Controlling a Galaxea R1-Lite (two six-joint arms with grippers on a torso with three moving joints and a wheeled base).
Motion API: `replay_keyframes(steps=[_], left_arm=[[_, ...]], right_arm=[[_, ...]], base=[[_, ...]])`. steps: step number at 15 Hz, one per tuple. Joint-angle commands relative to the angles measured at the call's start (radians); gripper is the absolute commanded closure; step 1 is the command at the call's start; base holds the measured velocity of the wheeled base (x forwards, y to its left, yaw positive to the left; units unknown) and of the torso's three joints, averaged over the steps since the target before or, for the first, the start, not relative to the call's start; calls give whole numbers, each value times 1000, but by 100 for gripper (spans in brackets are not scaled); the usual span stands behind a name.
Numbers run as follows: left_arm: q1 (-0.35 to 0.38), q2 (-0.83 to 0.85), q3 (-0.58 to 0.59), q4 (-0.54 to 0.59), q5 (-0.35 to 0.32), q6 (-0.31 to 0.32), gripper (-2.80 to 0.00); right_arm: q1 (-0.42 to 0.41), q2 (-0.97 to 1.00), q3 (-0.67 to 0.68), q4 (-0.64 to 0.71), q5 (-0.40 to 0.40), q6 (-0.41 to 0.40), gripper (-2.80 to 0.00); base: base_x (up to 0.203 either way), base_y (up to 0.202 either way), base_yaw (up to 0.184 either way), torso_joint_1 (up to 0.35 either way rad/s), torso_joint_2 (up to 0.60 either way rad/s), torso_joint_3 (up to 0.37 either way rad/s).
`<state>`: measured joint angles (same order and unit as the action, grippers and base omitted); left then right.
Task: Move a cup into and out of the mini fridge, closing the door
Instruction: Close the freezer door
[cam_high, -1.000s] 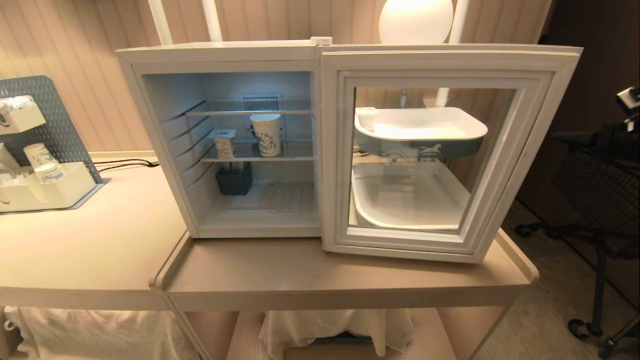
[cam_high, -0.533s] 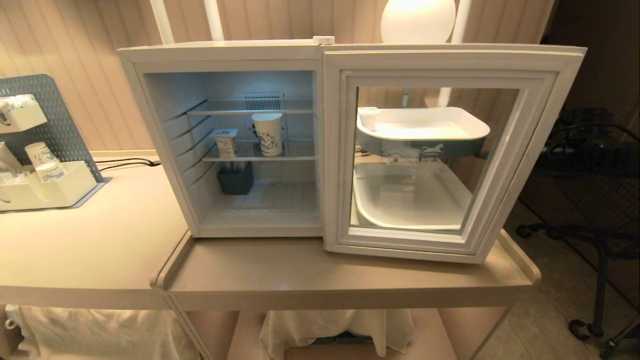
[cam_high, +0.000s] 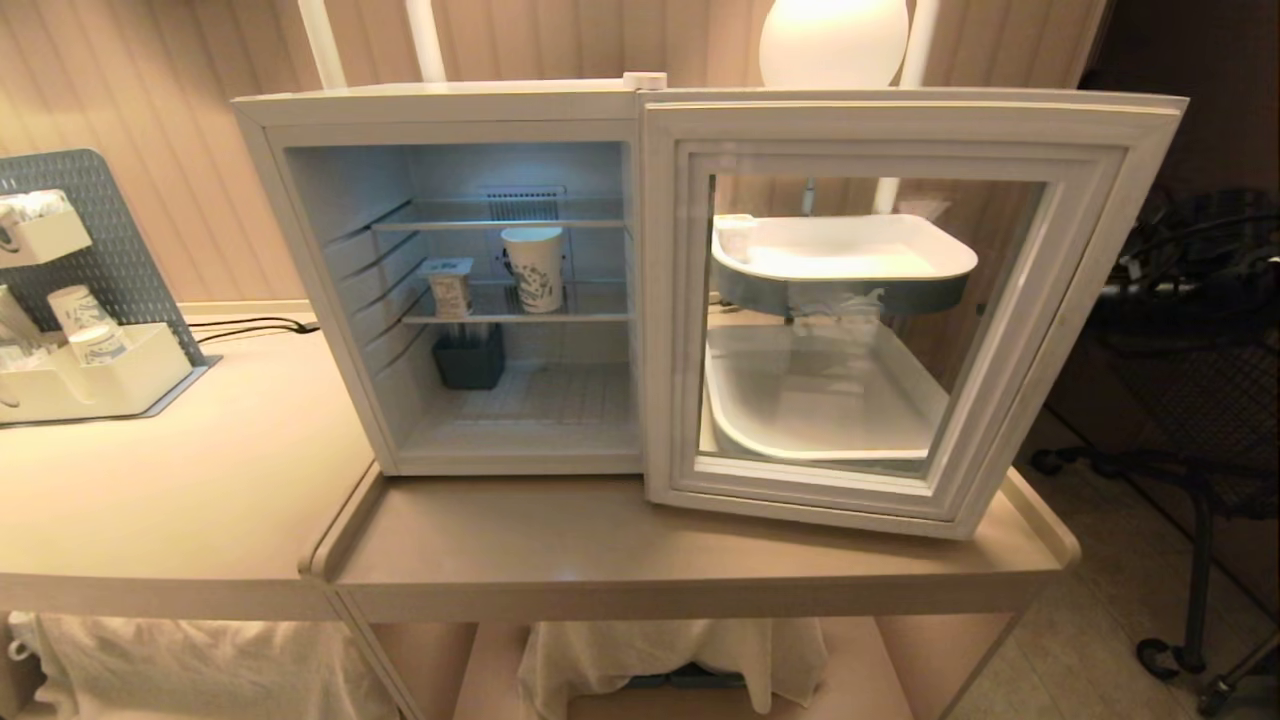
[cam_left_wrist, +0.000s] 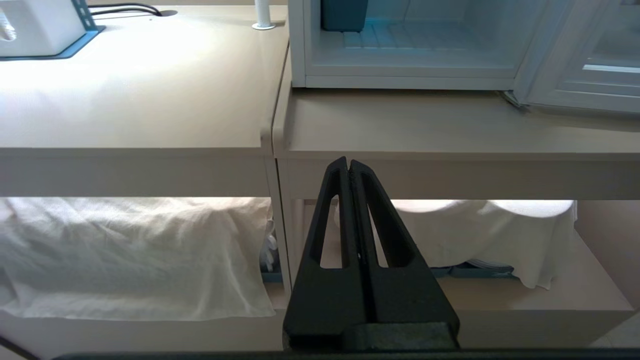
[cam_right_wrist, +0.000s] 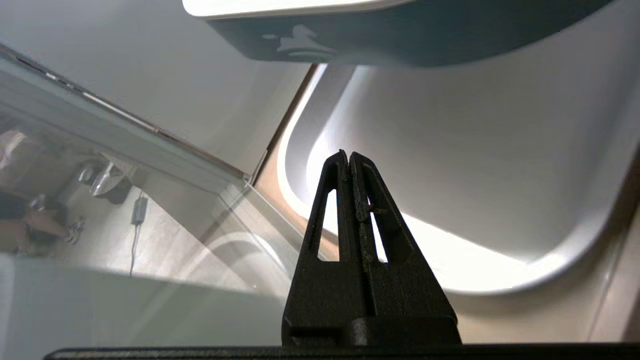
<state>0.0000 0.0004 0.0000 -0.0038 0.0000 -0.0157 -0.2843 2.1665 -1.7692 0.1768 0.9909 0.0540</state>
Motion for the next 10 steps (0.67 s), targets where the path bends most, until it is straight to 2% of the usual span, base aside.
replay_keyframes(steps=[1, 5, 10], left_arm=[[1, 0, 0, -1, 0, 0, 0], [1, 0, 0, -1, 0, 0, 0], [2, 0, 0, -1, -2, 2, 0]], right_arm=[[3, -125, 89, 3, 1, -15, 0], [29, -242, 193, 39, -34, -25, 0], [71, -400, 263, 163, -167, -21, 0]], base=[[0, 0, 0, 0, 0, 0], [0, 0, 0, 0, 0, 0], [0, 0, 0, 0, 0, 0]])
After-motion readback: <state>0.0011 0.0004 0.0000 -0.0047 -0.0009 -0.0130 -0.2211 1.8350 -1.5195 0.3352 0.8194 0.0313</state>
